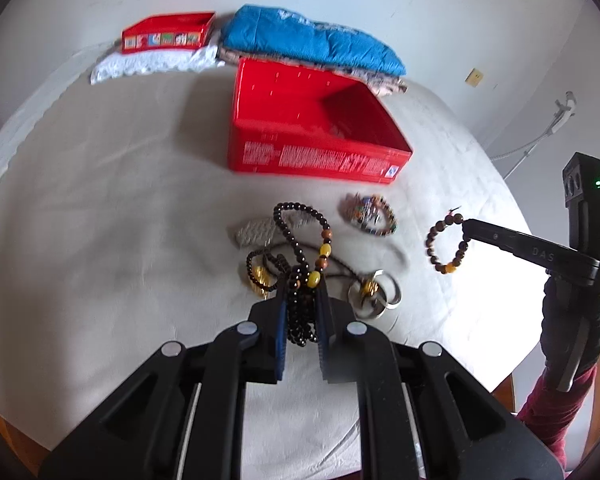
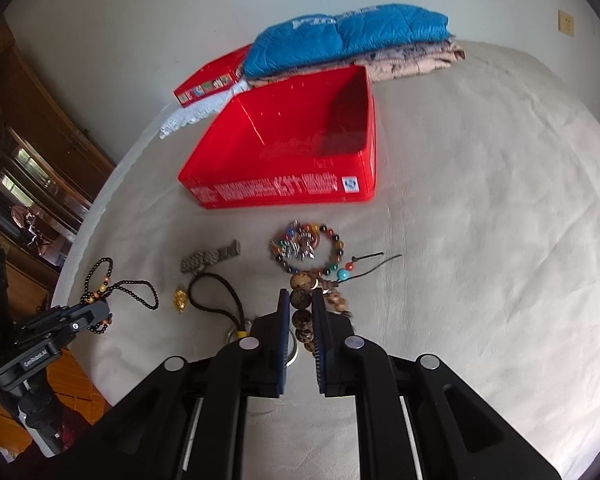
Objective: Organize jewelry
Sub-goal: 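Carry the necklace with the left gripper into the red tin while the right drops the bracelet there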
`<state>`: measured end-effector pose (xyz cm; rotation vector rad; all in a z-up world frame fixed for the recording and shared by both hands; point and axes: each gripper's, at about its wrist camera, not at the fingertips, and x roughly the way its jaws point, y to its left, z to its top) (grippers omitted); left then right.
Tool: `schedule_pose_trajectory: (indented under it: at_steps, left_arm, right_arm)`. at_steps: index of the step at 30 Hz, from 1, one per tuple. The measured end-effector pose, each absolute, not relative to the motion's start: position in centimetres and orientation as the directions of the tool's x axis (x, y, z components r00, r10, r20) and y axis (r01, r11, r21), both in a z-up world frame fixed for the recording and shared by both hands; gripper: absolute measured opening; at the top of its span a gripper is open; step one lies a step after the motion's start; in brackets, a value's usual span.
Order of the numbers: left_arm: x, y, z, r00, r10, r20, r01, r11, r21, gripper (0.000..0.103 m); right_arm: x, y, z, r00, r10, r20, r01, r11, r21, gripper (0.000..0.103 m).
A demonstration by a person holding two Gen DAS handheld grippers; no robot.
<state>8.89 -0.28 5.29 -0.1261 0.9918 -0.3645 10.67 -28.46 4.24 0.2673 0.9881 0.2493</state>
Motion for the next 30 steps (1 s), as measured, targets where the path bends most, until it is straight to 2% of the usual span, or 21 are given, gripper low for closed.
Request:
schedule_pose_trajectory:
  at_steps: [9, 15, 21, 30]
  left_arm:
    - [13.1, -1.8, 8.1, 0.543, -0.394, -0.742, 0.291, 0.917, -0.274, 0.011]
    - [19.2, -3.4, 9.0, 0.548, -0.439, -0.712, 0.315, 0.897, -0.311, 0.011]
    - [26.3, -4.7, 7.4, 0.546, -0.452, -0.706, 0.303, 0.891, -0.337, 0.011]
    - [33.0, -6.2, 3.0, 0.490, -0.407, -0.771, 0.270, 0.912, -0.310, 0.011]
  right_arm:
    - [13.5, -28.7, 9.1, 0.598, 0.330, -0.731, -0.103, 0.935, 0.338, 0.011]
    - [18.1, -27.8, 10.3, 0.636, 0.327, -0.699, -0.111, 0.935, 0.337, 0.010]
    - [25.1, -26.3, 8.8, 0.619, 0.340, -0.708, -0.112, 0.930, 0.349, 0.010]
    - [32.6, -23.9, 3.5, 0.531, 0.325, -0.783, -0.089, 0.940, 0.330, 0.010]
